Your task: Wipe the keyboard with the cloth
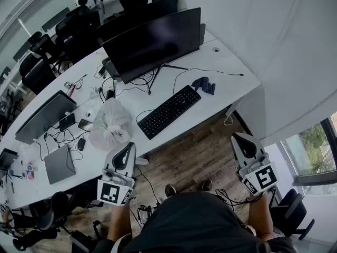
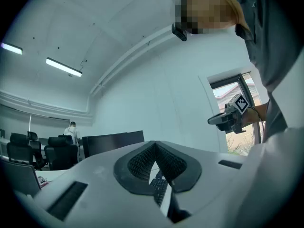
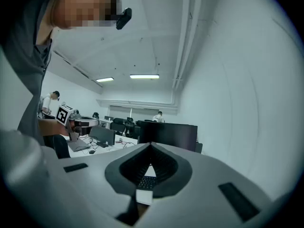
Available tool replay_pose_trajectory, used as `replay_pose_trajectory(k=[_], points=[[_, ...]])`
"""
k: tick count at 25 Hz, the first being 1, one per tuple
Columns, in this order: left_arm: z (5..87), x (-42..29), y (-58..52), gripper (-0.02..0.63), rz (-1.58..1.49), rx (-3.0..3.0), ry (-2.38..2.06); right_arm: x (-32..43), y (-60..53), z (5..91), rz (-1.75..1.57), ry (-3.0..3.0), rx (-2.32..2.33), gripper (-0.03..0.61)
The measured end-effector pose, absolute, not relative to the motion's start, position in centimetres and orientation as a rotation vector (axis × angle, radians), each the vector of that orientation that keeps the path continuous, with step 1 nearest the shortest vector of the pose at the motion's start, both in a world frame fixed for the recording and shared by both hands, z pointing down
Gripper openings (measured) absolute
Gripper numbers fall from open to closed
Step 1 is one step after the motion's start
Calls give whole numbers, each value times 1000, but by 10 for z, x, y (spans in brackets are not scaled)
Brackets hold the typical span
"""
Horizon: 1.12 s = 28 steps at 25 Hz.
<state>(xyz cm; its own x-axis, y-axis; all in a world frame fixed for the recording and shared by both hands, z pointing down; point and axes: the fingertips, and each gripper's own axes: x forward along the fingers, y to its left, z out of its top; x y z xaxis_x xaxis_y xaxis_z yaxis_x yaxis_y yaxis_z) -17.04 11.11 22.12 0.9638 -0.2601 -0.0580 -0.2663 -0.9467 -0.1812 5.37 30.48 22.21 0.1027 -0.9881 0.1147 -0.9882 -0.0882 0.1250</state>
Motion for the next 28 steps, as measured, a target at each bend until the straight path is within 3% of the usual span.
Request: replay_pose_trajectory(k=[17,28], points=[[213,-42,207,5,-73,-2923,426,177,391,258,119,-2126,2180,9],[250,-28,149,5,-136,-2943,540,208,318,304,259,-2153,2098,9]])
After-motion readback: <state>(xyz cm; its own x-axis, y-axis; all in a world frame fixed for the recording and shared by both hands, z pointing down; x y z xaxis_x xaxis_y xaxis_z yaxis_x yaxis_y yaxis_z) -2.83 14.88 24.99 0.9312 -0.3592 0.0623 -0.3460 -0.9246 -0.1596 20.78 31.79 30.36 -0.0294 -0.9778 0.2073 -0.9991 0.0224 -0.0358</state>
